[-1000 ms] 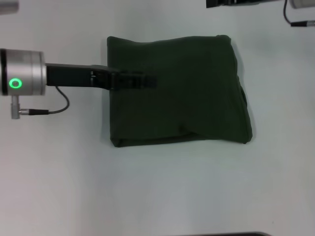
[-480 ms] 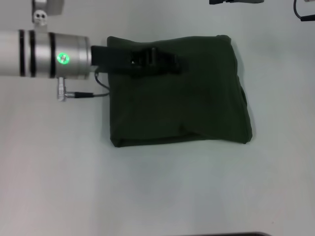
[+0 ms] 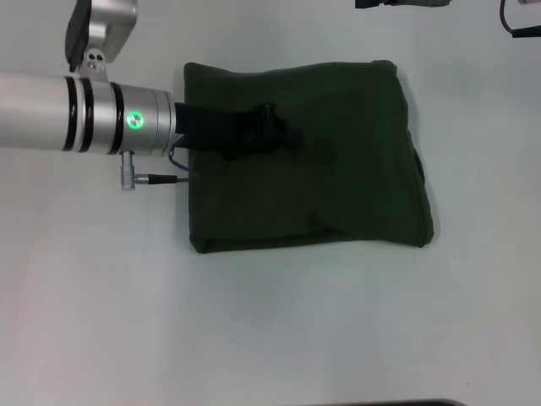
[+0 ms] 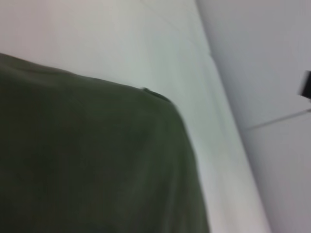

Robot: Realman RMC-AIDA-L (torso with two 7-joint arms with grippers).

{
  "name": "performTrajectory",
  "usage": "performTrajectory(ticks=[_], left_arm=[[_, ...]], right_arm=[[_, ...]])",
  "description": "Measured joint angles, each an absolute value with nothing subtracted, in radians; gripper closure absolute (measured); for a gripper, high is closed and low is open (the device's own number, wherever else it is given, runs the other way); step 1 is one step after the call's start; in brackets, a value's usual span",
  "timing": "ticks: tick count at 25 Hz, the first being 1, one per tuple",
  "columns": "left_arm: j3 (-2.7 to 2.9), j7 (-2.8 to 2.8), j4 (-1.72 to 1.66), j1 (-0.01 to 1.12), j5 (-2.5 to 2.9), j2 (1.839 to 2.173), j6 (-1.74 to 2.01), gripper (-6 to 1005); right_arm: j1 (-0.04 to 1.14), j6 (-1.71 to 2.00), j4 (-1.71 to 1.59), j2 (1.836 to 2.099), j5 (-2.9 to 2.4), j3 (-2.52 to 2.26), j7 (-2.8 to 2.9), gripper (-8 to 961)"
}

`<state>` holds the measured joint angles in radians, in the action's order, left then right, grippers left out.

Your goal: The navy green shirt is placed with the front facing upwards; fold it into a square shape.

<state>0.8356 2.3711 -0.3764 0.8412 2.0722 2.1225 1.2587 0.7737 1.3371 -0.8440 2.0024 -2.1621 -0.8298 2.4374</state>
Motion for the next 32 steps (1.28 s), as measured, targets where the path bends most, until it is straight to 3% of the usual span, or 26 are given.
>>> performTrajectory(ticks=[2, 10, 23, 32], left_arm=[[0.845, 2.367, -0.369, 0.838, 2.072, 2.127, 1.216, 1004], [0.929, 2.379, -0.357, 0.845, 2.072, 2.130, 1.150, 997], [0.995, 2.447, -0.353, 0.800, 2.105, 2.050, 1.244, 993], [0.962, 2.460, -0.489, 0.722, 2.169, 2.050, 1.384, 989]], right_arm=[[0.773, 1.333, -0.844, 2.004, -2.163, -0.830, 2.437, 950], [0.765, 1.326, -0.835, 2.006, -2.165, -0.830, 2.437, 948], [0.761, 1.304, -0.816, 1.996, -2.164, -0.828, 2.437, 946], [0.762, 1.303, -0.816, 1.993, -2.164, -0.817, 2.437, 944]])
